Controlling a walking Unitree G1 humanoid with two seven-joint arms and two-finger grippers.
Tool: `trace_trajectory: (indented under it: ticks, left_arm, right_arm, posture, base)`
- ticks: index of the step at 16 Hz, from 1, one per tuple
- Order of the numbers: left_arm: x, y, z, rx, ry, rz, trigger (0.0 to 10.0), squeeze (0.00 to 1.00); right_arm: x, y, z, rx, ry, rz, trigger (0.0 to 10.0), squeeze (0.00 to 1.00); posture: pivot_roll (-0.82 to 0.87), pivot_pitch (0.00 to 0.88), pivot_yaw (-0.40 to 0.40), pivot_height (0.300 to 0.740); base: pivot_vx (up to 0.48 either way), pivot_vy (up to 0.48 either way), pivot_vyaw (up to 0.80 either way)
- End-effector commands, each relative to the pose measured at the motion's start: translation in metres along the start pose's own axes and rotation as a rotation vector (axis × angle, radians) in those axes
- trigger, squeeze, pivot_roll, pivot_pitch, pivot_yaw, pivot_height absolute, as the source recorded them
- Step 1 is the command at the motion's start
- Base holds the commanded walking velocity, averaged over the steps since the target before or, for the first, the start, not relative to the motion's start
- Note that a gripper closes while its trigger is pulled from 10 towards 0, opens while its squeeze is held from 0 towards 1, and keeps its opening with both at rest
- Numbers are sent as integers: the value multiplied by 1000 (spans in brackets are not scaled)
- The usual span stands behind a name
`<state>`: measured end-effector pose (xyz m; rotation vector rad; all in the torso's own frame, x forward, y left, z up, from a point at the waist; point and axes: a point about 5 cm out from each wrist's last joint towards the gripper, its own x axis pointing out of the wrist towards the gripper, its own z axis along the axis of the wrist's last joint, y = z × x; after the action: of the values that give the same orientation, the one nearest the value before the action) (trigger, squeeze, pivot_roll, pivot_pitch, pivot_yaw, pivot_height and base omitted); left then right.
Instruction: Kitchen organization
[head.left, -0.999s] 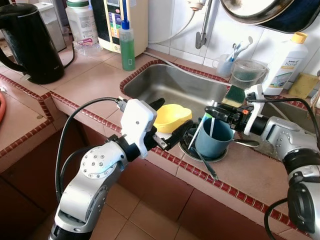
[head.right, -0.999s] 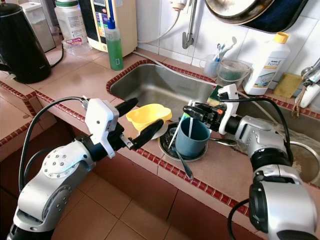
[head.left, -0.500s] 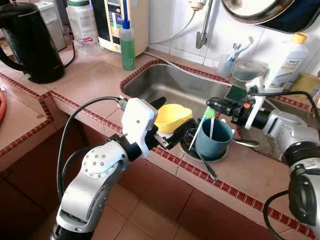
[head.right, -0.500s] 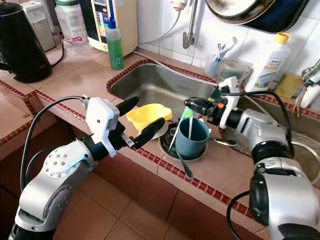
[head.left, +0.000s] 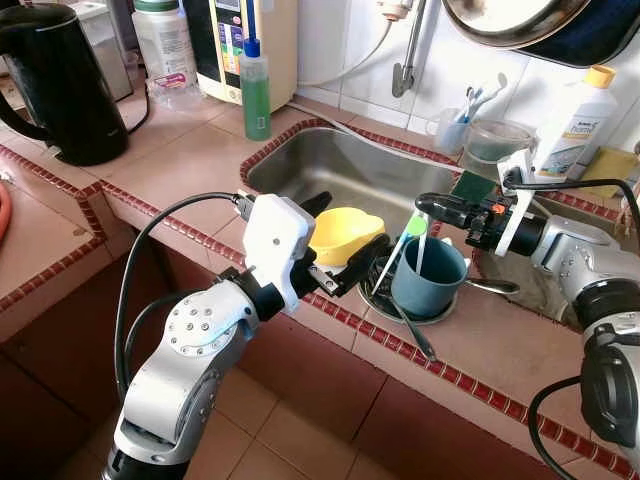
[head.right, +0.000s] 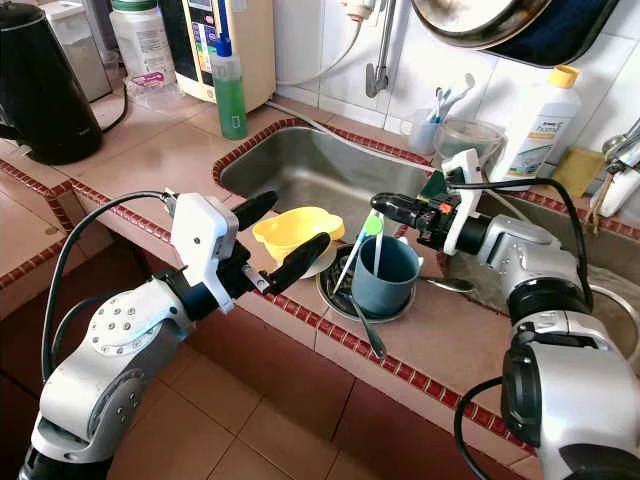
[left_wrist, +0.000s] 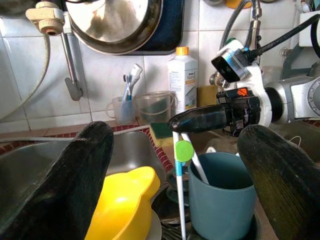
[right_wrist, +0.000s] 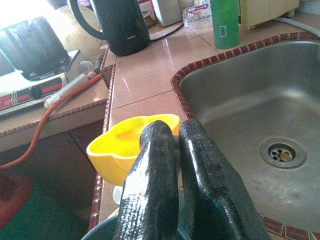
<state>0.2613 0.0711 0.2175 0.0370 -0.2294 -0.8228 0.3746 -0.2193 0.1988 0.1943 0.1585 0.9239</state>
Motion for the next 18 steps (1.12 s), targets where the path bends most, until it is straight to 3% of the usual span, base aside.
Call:
trace_trajectory:
  ticks: [1,2,3,9,18]
  left_arm:
    - [2,-3,7,16,-28,-16,10000,0]
    - [3,-3,8,15,-31,-16,10000,0]
    - [3,-2,8,12,-33,-15,10000,0]
    - [3,-1,9,11,-35,-13,10000,0]
    - [5,2,9,-1,-36,-2,10000,0]
  right_arm:
    - [-4,-1,8,-18,-7,11,0,0]
    - [-4,0,11,-17,-19,18,0,0]
    - [-4,2,18,-13,-44,51,10000,0]
    - [-3,8,40,14,-134,139,10000,0]
    - [-12,13,83,-41,-228,176,10000,0]
  posture:
    - [-108,15,-63,740]
    - [-109,17,-63,740]
    - [-110,21,-61,740]
    - [-117,34,-59,740]
    - [-121,32,-57,740]
  base:
    - [0,0,0]
    - [0,0,0]
    - [0,0,0]
    - [0,0,0]
    - [0,0,0]
